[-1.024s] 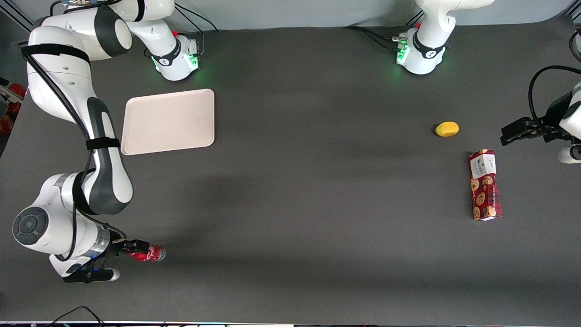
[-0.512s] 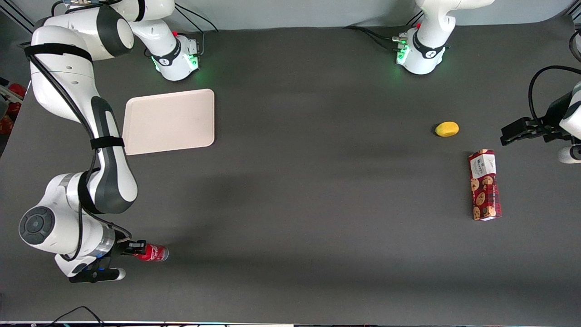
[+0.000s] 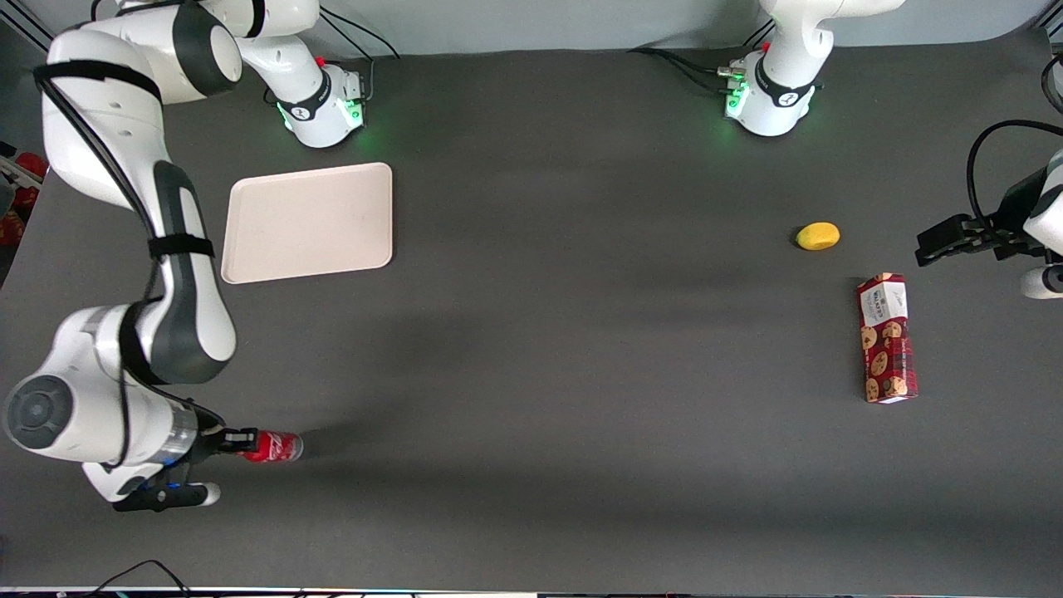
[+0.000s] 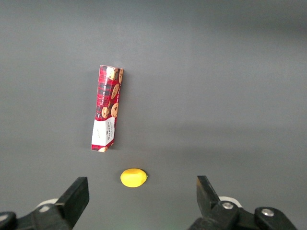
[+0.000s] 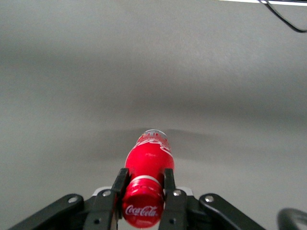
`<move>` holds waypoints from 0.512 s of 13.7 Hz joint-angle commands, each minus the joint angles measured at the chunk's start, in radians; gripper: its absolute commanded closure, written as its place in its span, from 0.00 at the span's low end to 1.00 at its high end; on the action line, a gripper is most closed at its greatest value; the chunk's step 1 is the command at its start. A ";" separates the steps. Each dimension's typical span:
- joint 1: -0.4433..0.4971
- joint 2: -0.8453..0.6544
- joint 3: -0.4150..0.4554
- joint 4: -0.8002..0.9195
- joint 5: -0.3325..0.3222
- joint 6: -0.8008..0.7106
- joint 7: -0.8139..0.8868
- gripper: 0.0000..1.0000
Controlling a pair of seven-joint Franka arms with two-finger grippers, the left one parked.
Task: Place coke bottle on tray
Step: 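Lift the bottle and carry it with the right gripper onto the white tray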
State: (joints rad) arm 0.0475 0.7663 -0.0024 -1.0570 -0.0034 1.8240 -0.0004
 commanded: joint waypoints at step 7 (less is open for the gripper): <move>-0.006 -0.474 0.010 -0.252 0.000 -0.350 -0.020 1.00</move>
State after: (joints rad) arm 0.0474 0.4497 0.0034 -1.1052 -0.0030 1.4581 -0.0005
